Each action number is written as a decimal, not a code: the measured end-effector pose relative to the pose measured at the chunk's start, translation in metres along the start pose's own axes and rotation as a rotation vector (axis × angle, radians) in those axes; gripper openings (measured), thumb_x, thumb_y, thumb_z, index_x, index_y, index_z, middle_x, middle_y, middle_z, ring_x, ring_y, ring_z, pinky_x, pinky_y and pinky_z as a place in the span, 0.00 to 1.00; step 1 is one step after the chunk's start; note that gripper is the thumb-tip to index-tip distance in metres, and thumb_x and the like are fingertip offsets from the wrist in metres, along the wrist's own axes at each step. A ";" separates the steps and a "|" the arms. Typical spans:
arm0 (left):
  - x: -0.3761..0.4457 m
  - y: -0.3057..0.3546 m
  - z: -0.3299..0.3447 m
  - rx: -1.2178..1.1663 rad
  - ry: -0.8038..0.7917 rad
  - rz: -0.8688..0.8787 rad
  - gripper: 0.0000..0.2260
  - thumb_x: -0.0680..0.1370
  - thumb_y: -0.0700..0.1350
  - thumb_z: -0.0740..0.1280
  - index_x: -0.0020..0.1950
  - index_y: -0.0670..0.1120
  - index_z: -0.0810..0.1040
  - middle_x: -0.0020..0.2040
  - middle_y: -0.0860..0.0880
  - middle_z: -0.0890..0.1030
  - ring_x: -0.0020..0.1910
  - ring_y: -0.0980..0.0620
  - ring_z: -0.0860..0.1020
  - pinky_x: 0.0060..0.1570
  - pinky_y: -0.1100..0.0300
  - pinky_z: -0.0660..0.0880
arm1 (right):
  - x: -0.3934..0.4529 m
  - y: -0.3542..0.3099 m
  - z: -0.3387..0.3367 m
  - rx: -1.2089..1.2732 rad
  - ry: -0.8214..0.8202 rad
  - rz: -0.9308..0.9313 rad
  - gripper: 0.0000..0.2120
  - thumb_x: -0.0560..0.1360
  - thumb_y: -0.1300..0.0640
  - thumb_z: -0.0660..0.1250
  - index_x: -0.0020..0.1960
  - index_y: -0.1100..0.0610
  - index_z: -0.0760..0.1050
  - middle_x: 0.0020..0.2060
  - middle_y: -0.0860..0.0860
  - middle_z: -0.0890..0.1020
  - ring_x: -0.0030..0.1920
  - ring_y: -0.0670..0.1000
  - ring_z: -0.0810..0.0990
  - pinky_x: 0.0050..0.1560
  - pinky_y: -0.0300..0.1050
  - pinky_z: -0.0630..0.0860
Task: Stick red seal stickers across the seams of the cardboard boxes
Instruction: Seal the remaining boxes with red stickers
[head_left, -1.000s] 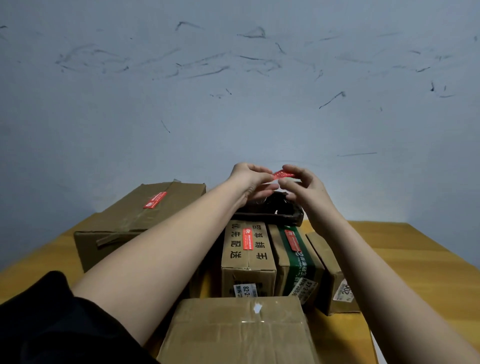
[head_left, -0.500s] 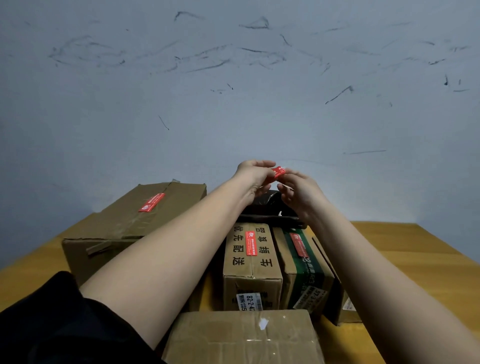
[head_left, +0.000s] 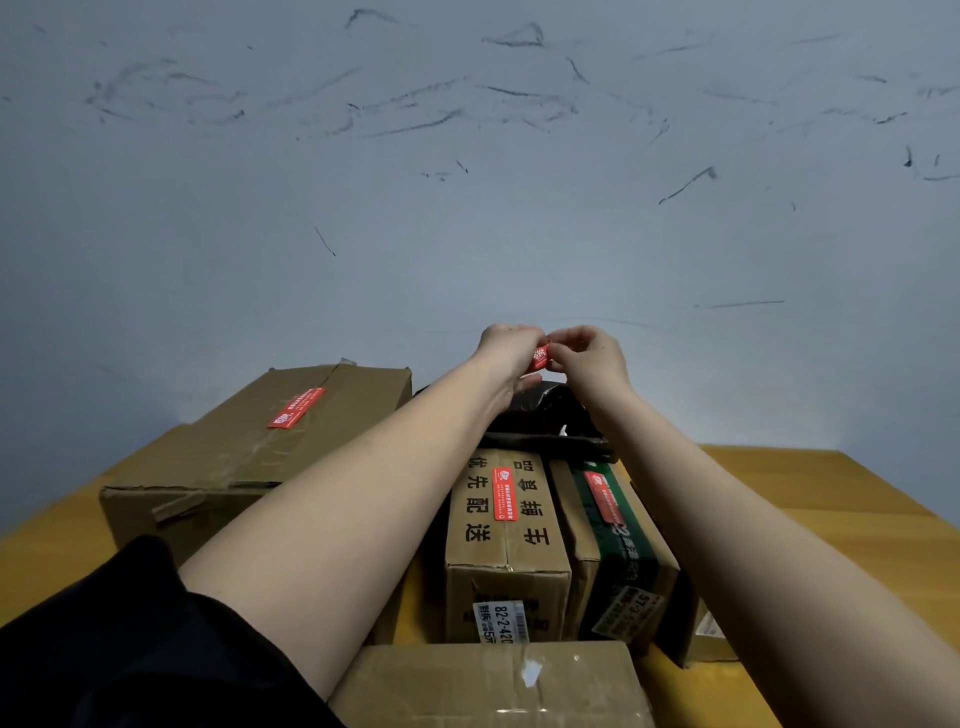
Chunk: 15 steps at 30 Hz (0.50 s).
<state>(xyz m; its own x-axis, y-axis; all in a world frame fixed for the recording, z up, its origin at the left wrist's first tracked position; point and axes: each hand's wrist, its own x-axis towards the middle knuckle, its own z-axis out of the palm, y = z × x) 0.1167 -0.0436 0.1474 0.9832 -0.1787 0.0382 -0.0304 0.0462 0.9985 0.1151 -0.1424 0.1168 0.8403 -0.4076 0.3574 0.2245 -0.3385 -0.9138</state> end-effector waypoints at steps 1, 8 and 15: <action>0.003 -0.001 0.000 -0.005 0.005 -0.005 0.08 0.77 0.37 0.60 0.40 0.47 0.72 0.39 0.48 0.75 0.44 0.49 0.76 0.39 0.61 0.74 | 0.004 0.003 0.001 -0.033 0.014 0.000 0.07 0.71 0.61 0.67 0.40 0.50 0.77 0.40 0.49 0.83 0.45 0.51 0.83 0.54 0.51 0.78; 0.008 -0.005 0.007 0.095 -0.022 -0.040 0.05 0.74 0.41 0.62 0.49 0.45 0.73 0.47 0.45 0.76 0.45 0.48 0.75 0.47 0.58 0.73 | 0.006 0.013 0.003 -0.295 0.094 -0.098 0.05 0.76 0.57 0.65 0.42 0.50 0.76 0.56 0.52 0.76 0.45 0.50 0.78 0.43 0.43 0.67; 0.006 -0.013 0.015 0.173 -0.120 -0.080 0.11 0.77 0.45 0.60 0.56 0.42 0.75 0.35 0.47 0.73 0.27 0.52 0.72 0.28 0.67 0.68 | 0.002 0.029 0.005 -0.379 0.163 -0.113 0.07 0.77 0.58 0.61 0.54 0.52 0.74 0.50 0.51 0.81 0.50 0.55 0.79 0.44 0.46 0.71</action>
<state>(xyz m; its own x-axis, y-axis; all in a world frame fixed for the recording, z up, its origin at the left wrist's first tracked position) 0.1200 -0.0599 0.1349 0.9555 -0.2913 -0.0469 0.0057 -0.1406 0.9900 0.1254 -0.1484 0.0901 0.7251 -0.4682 0.5050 0.0880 -0.6643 -0.7423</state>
